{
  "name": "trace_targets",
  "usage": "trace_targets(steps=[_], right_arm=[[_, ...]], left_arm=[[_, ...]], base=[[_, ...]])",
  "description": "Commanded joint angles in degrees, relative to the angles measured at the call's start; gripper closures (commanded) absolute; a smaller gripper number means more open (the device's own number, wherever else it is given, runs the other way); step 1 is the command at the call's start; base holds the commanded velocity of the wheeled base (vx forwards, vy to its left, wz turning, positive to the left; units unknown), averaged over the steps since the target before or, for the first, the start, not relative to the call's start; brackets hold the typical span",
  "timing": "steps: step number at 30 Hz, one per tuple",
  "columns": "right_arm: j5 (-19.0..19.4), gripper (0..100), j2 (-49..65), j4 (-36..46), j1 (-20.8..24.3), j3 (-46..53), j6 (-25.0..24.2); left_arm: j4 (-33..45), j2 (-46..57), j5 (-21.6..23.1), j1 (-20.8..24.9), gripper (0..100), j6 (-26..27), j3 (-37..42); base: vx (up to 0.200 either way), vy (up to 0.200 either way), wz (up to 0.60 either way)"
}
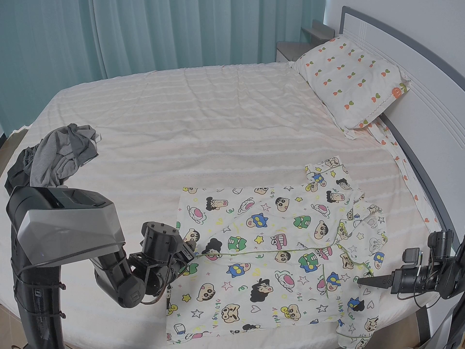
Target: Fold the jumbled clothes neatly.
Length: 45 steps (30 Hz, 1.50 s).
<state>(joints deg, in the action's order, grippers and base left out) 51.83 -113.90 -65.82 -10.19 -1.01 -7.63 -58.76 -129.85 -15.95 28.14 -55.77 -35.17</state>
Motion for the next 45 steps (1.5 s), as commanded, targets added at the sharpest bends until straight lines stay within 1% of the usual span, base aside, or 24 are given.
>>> trace_targets(steps=[1, 3, 5, 6, 7, 10, 14, 16, 18, 20, 25, 31, 34, 35, 37, 41, 45], right_arm=[[0.0, 0, 0.7, 0.0, -0.2, 1.0, 0.1], [-0.1, 0, 1.0, 0.0, -0.2, 1.0, 0.2], [-0.5, 0, 1.5, 0.0, -0.3, 1.0, 0.6], [-0.6, 0, 1.6, -0.1, -0.4, 1.0, 0.7], [-0.9, 0, 2.4, -0.2, -1.0, 1.0, 1.1], [-1.1, 0, 4.1, 0.1, -2.6, 1.0, 2.9], [-2.1, 0, 3.8, 1.3, -2.8, 1.0, 4.6], [-2.4, 0, 3.3, 1.5, -2.8, 1.0, 4.8], [-2.5, 0, 1.9, 1.5, -2.6, 1.0, 5.3], [-2.5, 0, 1.5, 1.5, -2.6, 1.0, 5.9], [-2.4, 0, 1.1, 1.4, -2.6, 1.0, 6.0], [-2.4, 0, 1.0, 1.3, -2.7, 1.0, 6.0], [-2.4, 0, 0.8, 1.4, -2.7, 1.0, 6.0], [-2.4, 0, 0.3, 1.3, -2.7, 1.0, 6.1], [-2.4, 0, 0.3, 1.2, -2.7, 1.0, 6.1], [-2.4, 0, 0.3, 1.2, -2.7, 1.0, 6.1], [-2.3, 0, 0.2, 1.3, -2.5, 1.0, 6.1]], left_arm=[[-2.4, 10.1, 4.5, -2.0, 0, 0.0, 6.6], [-2.7, 16.0, 7.8, -2.6, 0, -0.4, 10.9], [-2.7, 19.0, 8.7, -2.0, 0, -1.8, 14.1], [-2.7, 19.1, 8.7, -2.0, 0, -1.9, 14.3], [-2.8, 20.3, 8.7, -1.2, 0, -3.8, 16.2], [-3.0, 20.8, 9.4, -0.1, 0, -7.3, 18.7], [-5.8, 20.3, 10.8, -0.1, 0, -9.2, 21.0], [-6.8, 20.3, 11.5, 0.0, 0, -9.2, 22.2], [-8.0, 20.3, 13.0, 1.9, 0, -9.1, 24.1], [-8.7, 20.3, 13.6, 2.7, 0, -9.0, 25.0], [-8.7, 19.5, 13.7, 3.3, 0, -9.2, 25.3], [-8.7, 15.3, 13.7, 4.7, 0, -9.1, 25.6], [-8.7, 13.4, 13.7, 5.4, 0, -9.1, 25.7], [-8.7, 11.6, 13.6, 6.6, 0, -9.1, 25.6], [-8.7, 10.8, 13.4, 7.3, 0, -9.1, 25.5], [-8.7, 10.3, 12.9, 7.2, 0, -9.1, 24.8], [-8.7, 7.6, 12.4, 6.9, 0, -9.1, 23.1]], base=[[0.000, 0.000, 0.00], [0.000, 0.000, 0.00], [0.000, 0.000, 0.00], [0.000, 0.000, 0.00], [0.000, 0.000, 0.00], [-0.200, 0.000, 0.00], [-0.050, 0.000, 0.00], [-0.200, 0.000, 0.00], [-0.200, 0.000, 0.00], [-0.200, 0.000, 0.00], [-0.200, 0.000, 0.00], [-0.200, 0.000, 0.00], [0.000, 0.000, 0.00], [0.000, 0.000, 0.00], [0.000, 0.000, 0.00], [0.000, 0.000, 0.00], [0.000, 0.000, 0.00]])
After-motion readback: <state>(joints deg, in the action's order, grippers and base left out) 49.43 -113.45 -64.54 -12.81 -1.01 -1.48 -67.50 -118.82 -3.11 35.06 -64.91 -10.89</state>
